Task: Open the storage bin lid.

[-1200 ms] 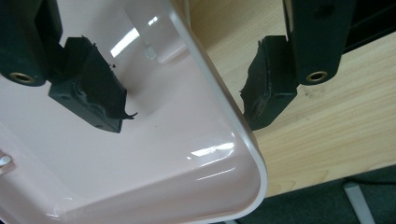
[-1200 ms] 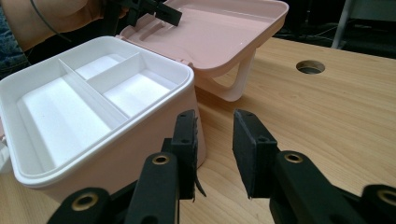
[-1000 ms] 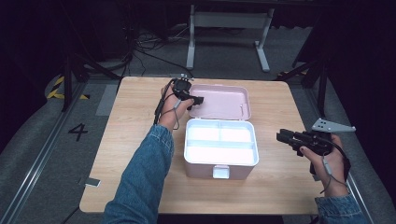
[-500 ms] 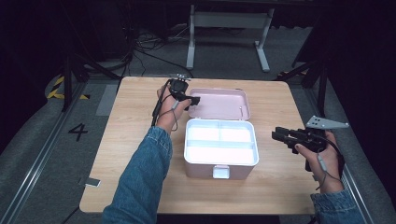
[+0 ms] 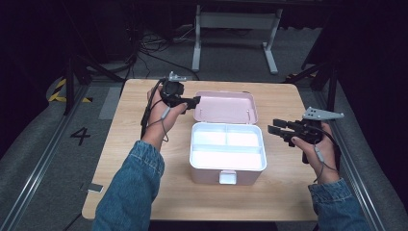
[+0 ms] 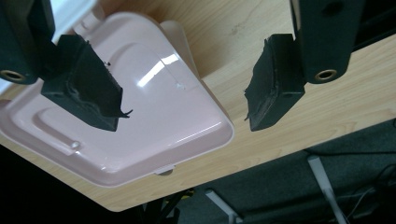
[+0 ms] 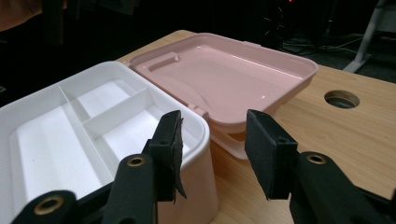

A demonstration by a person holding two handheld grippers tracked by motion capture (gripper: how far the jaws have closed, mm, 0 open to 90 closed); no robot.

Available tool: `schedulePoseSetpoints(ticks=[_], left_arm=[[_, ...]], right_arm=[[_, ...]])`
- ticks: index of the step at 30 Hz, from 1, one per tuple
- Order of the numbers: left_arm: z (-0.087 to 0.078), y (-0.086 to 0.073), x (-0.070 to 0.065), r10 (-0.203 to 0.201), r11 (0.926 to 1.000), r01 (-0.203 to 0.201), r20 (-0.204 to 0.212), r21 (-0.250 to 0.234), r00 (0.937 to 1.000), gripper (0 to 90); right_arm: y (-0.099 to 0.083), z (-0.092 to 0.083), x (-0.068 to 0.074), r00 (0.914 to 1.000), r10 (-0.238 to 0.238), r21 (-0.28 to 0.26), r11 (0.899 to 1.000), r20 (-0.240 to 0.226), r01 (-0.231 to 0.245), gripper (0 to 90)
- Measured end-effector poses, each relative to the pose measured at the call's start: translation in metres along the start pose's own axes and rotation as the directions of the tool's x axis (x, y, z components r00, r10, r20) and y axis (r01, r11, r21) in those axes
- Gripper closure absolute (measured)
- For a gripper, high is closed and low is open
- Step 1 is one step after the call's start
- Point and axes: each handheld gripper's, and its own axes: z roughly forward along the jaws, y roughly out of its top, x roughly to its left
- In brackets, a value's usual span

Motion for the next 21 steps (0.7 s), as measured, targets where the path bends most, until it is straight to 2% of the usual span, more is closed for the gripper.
schedulePoseSetpoints(ticks=[3,8,12,13,15,21], left_arm=[[-0.015,-0.003,-0.001,-0.002,0.9996,0.002,0.006,-0.027,1.0000,27.7],[-0.044,-0.013,-0.001,0.058,0.9973,-0.058,0.012,-0.046,0.9982,27.6],[-0.062,-0.024,-0.001,0.092,0.9944,-0.090,0.023,-0.055,0.9955,27.6],[-0.065,-0.027,0.000,0.095,0.9935,-0.093,0.027,-0.065,0.9951,27.6],[-0.071,-0.036,0.002,0.104,0.9935,-0.102,0.055,-0.052,0.9930,27.6],[-0.091,-0.053,0.011,0.118,0.9914,-0.114,0.061,-0.065,0.9911,27.7]], right_arm=[[0.003,0.004,-0.001,1.0000,0.003,-0.003,1.000,-0.007,-0.003,57.3],[0.005,0.005,-0.006,1.0000,0.009,0.000,1.000,0.004,-0.009,57.1],[0.002,0.003,-0.011,0.9996,0.015,0.018,1.000,0.023,-0.015,56.4],[0.001,0.002,-0.011,0.9995,0.016,0.021,1.000,0.029,-0.016,56.2],[0.000,0.000,-0.013,0.9993,0.016,0.023,1.000,0.035,-0.017,55.9],[-0.004,-0.008,-0.014,0.9982,0.038,0.027,0.999,0.045,-0.040,55.7]])
